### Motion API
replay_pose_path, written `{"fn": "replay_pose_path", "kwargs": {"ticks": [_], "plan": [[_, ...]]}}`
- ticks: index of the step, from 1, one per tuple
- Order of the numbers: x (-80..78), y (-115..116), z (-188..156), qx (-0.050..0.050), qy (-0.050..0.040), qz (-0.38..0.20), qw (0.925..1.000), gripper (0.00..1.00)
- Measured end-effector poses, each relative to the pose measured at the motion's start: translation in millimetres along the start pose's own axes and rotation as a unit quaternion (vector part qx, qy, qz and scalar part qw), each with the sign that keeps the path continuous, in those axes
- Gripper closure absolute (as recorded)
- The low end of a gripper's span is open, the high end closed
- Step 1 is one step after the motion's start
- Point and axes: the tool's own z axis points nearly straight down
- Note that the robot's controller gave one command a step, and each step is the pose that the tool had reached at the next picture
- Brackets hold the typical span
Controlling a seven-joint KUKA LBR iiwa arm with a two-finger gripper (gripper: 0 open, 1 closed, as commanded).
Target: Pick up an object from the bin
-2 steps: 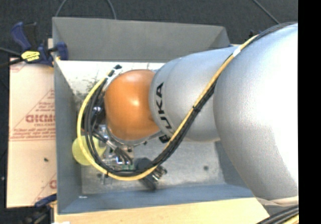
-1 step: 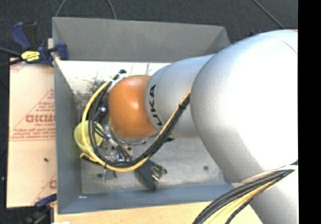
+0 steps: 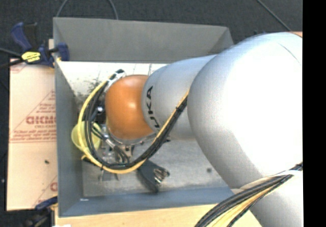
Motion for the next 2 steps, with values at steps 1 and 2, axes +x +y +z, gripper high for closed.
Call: {"fn": "replay_pose_path", "kwargs": {"ticks": [1, 2], "plan": [[4.5, -31.0, -1.2, -0.002, -0.0044, -0.205, 0.9787, 0.0], [-2.0, -1.1, -1.6, -0.001, -0.0024, -0.003, 1.0, 0.0]]}}
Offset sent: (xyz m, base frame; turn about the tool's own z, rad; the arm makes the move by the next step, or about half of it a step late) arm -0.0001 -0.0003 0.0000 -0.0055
